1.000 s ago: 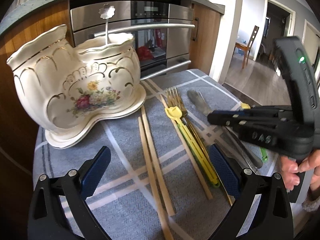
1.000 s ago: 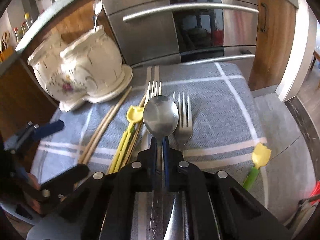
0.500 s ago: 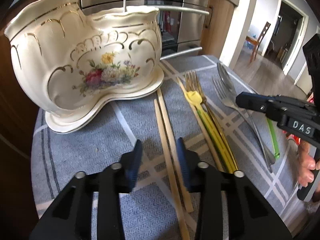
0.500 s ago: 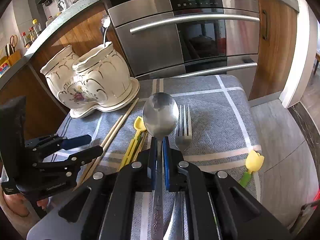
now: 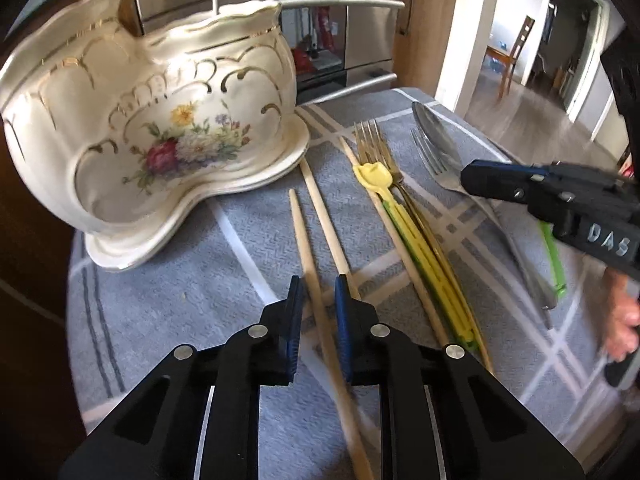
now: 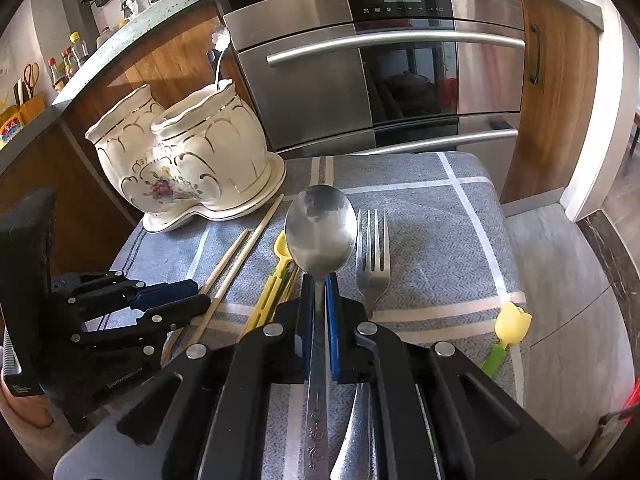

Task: Organize utensils
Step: 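Grasp the large silver spoon with the right tool while the left tool grasps a wooden chopstick, then lift the spoon and chopstick and carry them over the ceramic holder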

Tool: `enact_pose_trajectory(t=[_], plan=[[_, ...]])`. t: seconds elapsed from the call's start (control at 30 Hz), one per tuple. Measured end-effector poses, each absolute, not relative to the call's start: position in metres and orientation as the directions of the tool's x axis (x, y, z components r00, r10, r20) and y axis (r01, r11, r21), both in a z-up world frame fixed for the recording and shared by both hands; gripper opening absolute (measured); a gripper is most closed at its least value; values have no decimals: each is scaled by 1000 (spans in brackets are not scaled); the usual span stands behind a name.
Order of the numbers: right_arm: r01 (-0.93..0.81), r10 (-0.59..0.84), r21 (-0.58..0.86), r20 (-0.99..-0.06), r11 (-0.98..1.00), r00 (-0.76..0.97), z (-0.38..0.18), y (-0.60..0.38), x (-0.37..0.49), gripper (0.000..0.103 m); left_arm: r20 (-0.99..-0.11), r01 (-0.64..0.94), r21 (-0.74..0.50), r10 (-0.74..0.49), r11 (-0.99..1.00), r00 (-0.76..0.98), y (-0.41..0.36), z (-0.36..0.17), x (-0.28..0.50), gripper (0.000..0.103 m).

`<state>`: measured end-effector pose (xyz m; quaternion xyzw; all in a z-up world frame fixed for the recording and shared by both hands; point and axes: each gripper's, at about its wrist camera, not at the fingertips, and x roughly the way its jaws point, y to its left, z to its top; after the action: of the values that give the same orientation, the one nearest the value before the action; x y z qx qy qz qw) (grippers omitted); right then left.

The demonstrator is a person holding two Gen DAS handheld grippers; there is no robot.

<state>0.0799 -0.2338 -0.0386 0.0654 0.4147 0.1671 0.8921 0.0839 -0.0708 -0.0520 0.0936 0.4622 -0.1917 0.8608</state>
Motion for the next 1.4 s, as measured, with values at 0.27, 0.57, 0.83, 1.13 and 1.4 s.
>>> enact_pose_trajectory(t=[0.27, 0.57, 0.83, 1.13, 1.4], plan=[[-240, 353, 259, -720, 935, 597, -39, -236, 81, 6, -843, 437, -40, -265, 898, 468, -67, -53, 83, 8], [-241, 363, 272, -698, 932, 617, -34, -238, 79, 6, -813, 455, -39, -293, 890, 503, -59, -46, 77, 6], [-245, 375, 286, -636, 926, 675, -21, -244, 73, 6, -719, 481, -60, -373, 874, 587, -46, -12, 52, 6], [-283, 369, 239, -524, 929, 768, 1, -239, 57, 6, -614, 477, -66, -412, 877, 673, -31, 18, 37, 6], [-305, 349, 169, -474, 937, 808, 8, -229, 49, 6, -618, 476, -62, -408, 877, 672, -31, 17, 37, 6]])
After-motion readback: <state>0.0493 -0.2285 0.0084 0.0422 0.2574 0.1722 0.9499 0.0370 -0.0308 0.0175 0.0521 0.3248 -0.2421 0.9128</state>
